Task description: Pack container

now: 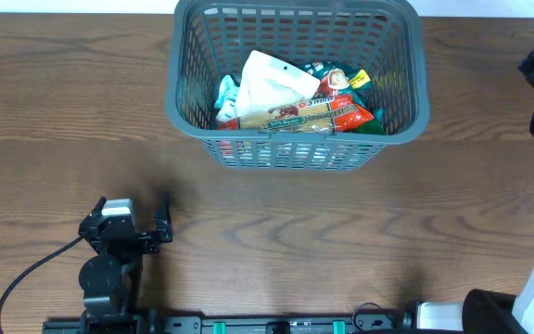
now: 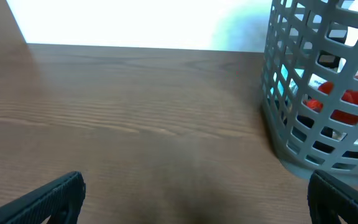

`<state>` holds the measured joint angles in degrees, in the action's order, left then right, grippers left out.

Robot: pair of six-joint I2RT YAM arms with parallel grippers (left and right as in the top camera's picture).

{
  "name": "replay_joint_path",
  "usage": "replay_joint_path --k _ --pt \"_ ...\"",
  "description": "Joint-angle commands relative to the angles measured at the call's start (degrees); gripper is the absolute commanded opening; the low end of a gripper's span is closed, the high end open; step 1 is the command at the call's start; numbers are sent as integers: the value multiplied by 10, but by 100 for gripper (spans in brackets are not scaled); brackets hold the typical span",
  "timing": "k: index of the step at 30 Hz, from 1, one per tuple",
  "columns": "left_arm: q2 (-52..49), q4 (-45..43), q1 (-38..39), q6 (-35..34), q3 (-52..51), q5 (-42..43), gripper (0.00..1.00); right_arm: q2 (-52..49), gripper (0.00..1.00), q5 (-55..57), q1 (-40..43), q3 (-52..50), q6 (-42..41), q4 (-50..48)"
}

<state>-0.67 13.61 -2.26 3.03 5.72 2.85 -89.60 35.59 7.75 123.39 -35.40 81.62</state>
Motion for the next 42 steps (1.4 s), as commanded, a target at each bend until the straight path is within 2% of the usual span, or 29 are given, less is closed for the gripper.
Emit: replay_joint_path --k 1,13,22,33,37,42 --pt "5 4 -2 6 -14 8 99 0 99 10 4 5 -6 1" --pt "5 4 -2 6 -14 8 98 39 99 -19 4 5 -6 1" --pt "5 4 -2 6 -14 8 98 137 99 -123 3 5 -6 1" --pt "5 4 -2 6 -14 8 98 263 99 -132 -53 4 0 7" --pt "5 4 -2 6 -14 8 99 313 99 -133 -64 -25 46 9" --pt "5 4 -2 6 -14 8 99 387 99 -136 -67 -137 103 -29"
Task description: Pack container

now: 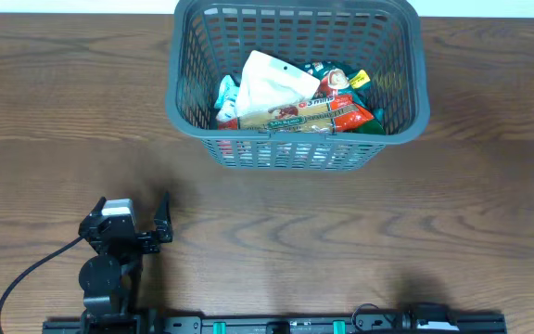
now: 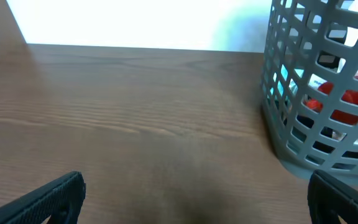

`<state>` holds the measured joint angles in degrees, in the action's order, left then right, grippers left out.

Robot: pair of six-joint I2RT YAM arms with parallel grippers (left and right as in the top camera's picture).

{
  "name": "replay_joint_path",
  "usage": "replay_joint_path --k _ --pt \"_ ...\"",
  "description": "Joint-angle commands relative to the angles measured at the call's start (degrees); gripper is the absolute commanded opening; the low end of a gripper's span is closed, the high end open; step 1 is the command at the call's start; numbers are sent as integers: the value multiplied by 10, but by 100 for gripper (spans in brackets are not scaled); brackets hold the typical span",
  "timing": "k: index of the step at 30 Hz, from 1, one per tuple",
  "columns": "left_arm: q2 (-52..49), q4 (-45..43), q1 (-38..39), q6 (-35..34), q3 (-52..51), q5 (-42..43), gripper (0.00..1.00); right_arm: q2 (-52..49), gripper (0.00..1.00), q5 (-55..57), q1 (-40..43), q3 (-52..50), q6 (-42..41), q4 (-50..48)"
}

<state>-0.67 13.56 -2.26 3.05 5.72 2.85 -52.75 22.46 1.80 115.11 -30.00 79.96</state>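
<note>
A grey plastic basket (image 1: 182, 102) stands at the far middle of the wooden table and holds several snack packets: a white bag (image 1: 269, 82), a red and tan packet (image 1: 309, 115) and blue-green wrappers. In the left wrist view the basket (image 2: 291, 124) is at the right. My left gripper (image 1: 130, 216) rests low at the near left, open, with bare table between its fingers (image 2: 55, 196). Only a dark sliver of the right arm shows at the right edge; its gripper is out of view.
The wooden table (image 1: 341, 232) stretches between the basket and the near edge. A black cable (image 1: 26, 274) runs from the left arm's base at the near left. A rail with green fittings (image 1: 276, 325) lies along the near edge.
The right arm, which stood at the far right edge with its white base at the near right corner, has left the view except for a dark sliver. The left arm and the basket's contents are unchanged.
</note>
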Motion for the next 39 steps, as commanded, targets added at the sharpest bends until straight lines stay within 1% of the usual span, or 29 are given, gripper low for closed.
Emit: replay_joint_path --k 1,7,15,19,23,28,32,39 --pt "5 4 -2 6 -14 8 98 37 99 -6 -7 -88 57 -30" --pt "5 4 -2 6 -14 8 99 145 99 -69 -7 -296 133 -170" --pt "5 4 -2 6 -14 8 99 257 99 -165 -7 -533 196 -339" --pt "5 4 -2 6 -14 8 98 297 99 -219 -7 -619 240 -406" --pt "5 4 -2 6 -14 8 99 336 99 -260 -7 -693 275 -452" --pt "5 4 -2 6 -14 8 99 383 99 -275 -7 -778 279 -496" --pt "5 4 -2 6 -14 8 99 427 99 -307 -7 -852 325 -546" --pt "5 4 -2 6 -14 8 99 494 99 -308 -7 -957 328 -602"
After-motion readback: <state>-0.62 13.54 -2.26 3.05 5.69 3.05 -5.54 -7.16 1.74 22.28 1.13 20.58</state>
